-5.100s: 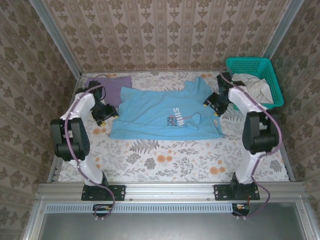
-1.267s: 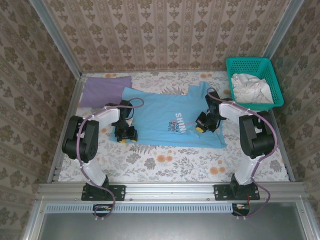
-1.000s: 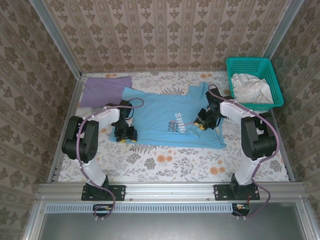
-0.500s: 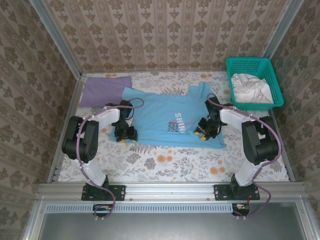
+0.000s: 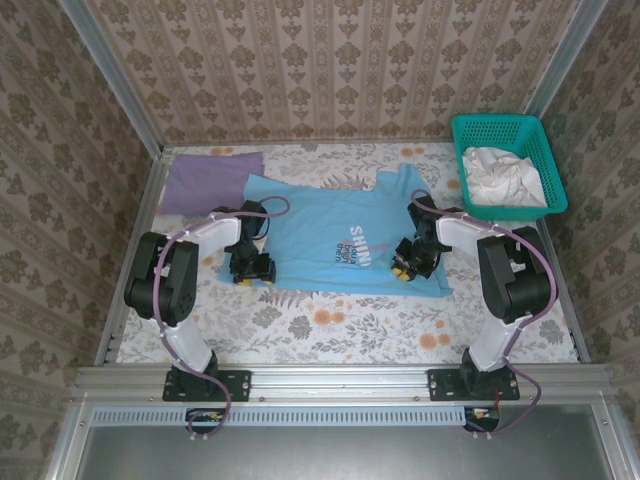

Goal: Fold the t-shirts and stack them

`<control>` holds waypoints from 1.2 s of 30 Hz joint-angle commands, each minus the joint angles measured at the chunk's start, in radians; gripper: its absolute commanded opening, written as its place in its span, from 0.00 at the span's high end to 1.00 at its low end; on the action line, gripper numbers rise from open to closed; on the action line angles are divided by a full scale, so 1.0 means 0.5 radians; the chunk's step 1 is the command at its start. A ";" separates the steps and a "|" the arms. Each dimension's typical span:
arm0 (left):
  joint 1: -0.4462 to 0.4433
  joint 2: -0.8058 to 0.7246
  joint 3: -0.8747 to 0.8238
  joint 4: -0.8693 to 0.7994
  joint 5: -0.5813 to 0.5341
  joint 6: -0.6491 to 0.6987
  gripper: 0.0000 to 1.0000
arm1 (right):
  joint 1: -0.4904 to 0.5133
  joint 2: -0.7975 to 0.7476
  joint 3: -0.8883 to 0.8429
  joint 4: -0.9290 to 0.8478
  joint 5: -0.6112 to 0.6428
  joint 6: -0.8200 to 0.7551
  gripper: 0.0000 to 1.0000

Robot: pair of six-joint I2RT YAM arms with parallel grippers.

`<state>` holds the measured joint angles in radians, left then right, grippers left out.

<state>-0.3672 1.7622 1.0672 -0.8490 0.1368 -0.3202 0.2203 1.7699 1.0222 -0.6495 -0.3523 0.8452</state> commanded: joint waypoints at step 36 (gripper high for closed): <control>-0.027 0.062 0.046 -0.044 -0.018 0.032 0.46 | 0.005 -0.069 0.031 0.004 -0.033 -0.093 0.69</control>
<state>-0.3744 1.7721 1.0809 -0.8589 0.1310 -0.3202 0.2211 1.7290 1.0222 -0.6270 -0.3744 0.8215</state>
